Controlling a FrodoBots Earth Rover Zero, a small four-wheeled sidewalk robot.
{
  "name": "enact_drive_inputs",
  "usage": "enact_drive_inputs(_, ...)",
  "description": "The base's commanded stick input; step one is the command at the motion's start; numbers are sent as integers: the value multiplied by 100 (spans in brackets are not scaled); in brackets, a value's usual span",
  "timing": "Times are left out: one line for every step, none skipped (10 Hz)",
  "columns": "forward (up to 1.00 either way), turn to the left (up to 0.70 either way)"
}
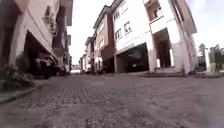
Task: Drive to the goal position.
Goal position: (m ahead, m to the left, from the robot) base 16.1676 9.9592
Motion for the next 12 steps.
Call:
enact_drive_inputs(70, 0)
enact_drive_inputs(70, 0)
enact_drive_inputs(70, 0)
enact_drive_inputs(70, 0)
enact_drive_inputs(70, 0)
enact_drive_inputs(70, 0)
enact_drive_inputs(70, 0)
enact_drive_inputs(70, 0)
enact_drive_inputs(70, 0)
enact_drive_inputs(70, 0)
enact_drive_inputs(70, 0)
enact_drive_inputs(70, 8)
